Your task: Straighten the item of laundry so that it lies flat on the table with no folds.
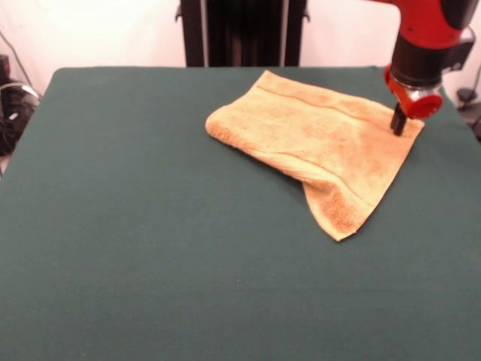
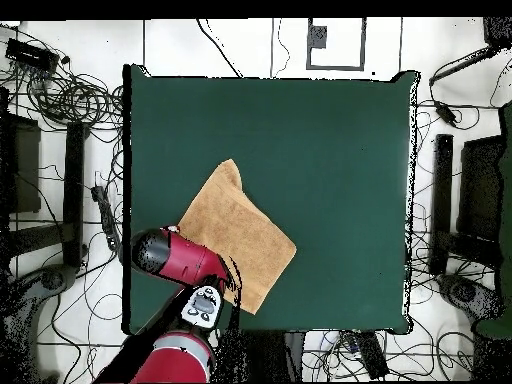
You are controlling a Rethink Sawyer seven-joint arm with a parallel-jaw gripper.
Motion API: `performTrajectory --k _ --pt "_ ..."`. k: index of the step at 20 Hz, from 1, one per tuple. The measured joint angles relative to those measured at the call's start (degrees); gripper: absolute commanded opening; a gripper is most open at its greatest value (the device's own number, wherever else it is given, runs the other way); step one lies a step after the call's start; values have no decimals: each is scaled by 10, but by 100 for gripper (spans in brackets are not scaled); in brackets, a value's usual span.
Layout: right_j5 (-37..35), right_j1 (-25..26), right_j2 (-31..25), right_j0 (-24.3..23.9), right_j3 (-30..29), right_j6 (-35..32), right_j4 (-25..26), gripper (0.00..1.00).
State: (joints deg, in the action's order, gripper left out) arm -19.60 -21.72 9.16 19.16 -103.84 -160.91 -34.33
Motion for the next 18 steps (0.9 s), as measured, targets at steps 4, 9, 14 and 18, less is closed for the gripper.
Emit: performTrajectory --k 4,9,14,18 --pt "6 -1 -2 -1 -3 0 0 0" --pt "6 -1 -2 -1 -3 0 0 0" --pt "6 -1 -3 -1 -3 0 0 0" --pt "6 -1 -3 -1 -3 0 0 0"
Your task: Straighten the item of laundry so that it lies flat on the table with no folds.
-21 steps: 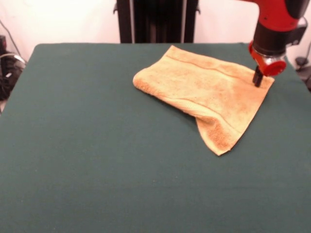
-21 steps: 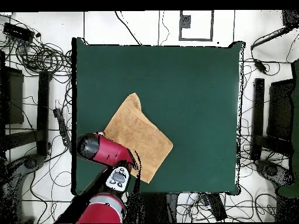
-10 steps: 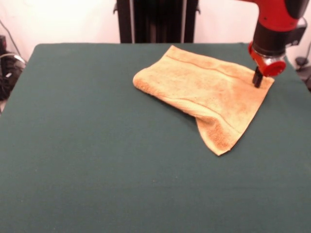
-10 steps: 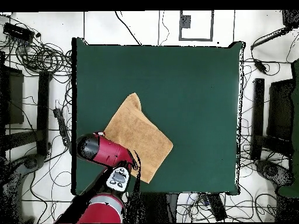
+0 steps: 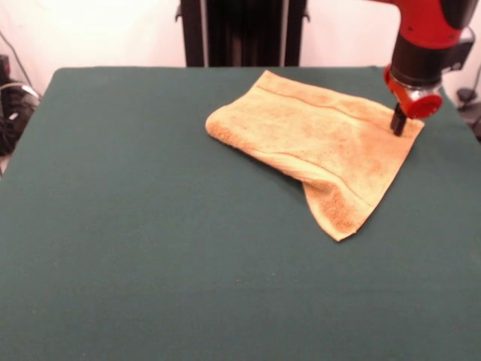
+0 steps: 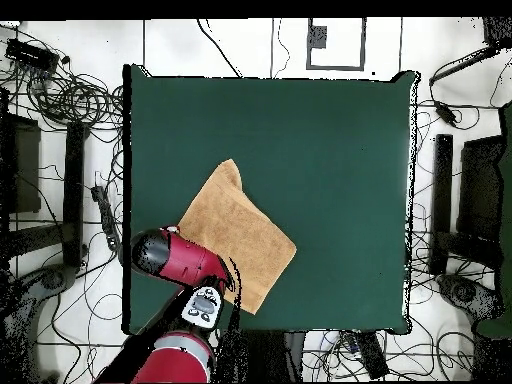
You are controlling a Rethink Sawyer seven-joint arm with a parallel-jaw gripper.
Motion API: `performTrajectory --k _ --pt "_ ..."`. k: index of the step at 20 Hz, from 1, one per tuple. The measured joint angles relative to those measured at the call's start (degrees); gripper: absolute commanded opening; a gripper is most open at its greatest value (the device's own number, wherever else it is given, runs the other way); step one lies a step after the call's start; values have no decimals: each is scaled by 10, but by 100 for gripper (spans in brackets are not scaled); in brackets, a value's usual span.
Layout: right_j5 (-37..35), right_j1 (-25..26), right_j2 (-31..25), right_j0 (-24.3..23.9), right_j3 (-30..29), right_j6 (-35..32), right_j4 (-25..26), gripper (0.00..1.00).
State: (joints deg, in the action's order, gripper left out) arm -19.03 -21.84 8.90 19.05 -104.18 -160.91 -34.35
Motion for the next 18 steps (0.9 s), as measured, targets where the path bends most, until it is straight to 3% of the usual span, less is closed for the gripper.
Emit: performTrajectory --k 13,14,18 --pt "1 0 0 0 0 0 0 0" --pt "1 0 0 0 0 0 0 100" --pt "0 -2 0 0 -8 0 2 100"
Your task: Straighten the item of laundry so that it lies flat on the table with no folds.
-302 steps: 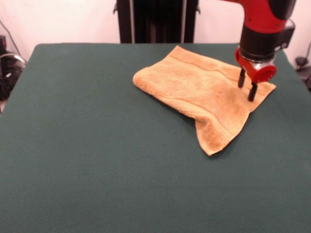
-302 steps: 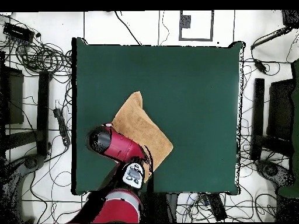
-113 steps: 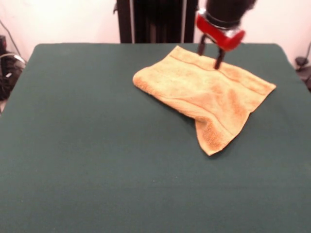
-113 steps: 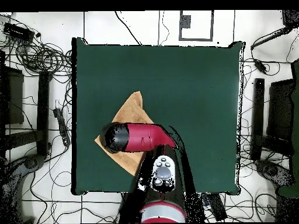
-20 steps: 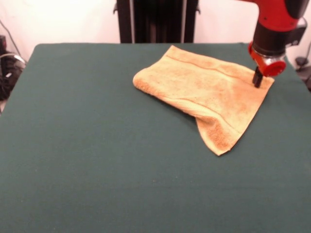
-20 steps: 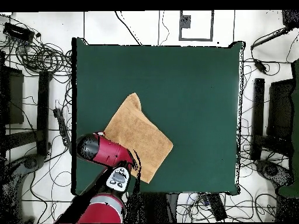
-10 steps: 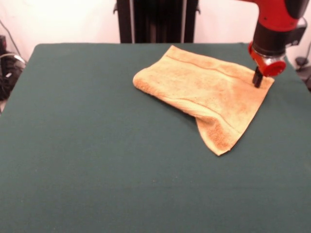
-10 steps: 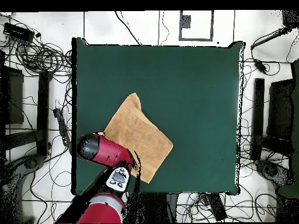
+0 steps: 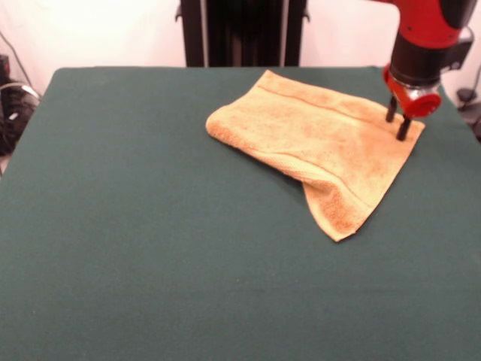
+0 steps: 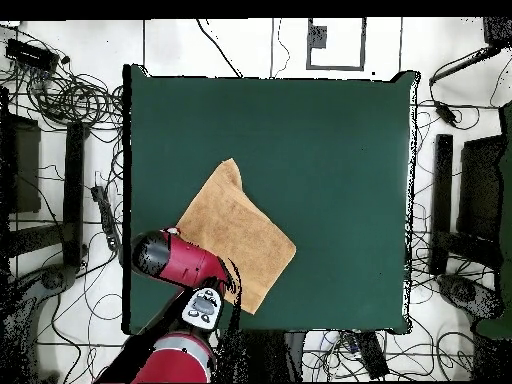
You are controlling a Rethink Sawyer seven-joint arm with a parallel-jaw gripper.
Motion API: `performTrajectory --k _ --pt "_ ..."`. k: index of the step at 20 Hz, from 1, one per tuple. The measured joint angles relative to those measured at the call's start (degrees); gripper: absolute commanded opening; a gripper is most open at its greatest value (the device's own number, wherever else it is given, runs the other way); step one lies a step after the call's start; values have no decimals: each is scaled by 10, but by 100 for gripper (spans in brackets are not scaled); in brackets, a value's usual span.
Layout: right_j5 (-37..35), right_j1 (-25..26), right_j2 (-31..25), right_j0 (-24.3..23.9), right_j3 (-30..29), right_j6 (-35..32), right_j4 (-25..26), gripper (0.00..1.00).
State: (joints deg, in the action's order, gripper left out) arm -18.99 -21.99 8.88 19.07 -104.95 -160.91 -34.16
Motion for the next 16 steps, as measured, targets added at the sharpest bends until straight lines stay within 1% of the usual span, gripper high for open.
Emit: performTrajectory --k 9,16 --pt "1 -4 2 2 -5 0 4 100" --pt "1 -34 3 -4 -45 0 19 100"
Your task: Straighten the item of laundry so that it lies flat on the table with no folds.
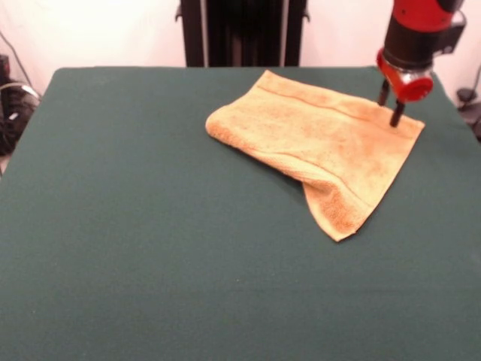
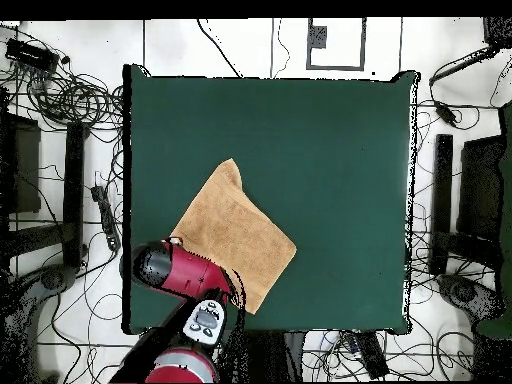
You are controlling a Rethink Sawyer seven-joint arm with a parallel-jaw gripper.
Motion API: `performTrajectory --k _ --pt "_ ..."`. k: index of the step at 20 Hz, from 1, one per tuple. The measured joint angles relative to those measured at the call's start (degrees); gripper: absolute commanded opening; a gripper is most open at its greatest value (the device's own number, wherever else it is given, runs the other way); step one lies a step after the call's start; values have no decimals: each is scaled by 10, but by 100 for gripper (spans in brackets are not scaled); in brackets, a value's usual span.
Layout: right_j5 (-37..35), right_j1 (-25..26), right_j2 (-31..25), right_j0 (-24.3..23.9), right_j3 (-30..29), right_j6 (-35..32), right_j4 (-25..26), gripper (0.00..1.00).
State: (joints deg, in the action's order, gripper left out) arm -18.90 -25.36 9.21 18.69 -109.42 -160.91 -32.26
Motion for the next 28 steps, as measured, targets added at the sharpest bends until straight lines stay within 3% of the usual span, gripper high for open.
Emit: performTrajectory --k 9,19,28 --pt "1 -20 3 -17 -45 0 3 100" --pt "-26 58 79 74 60 0 4 100" --pt "-144 88 101 67 124 0 4 100"
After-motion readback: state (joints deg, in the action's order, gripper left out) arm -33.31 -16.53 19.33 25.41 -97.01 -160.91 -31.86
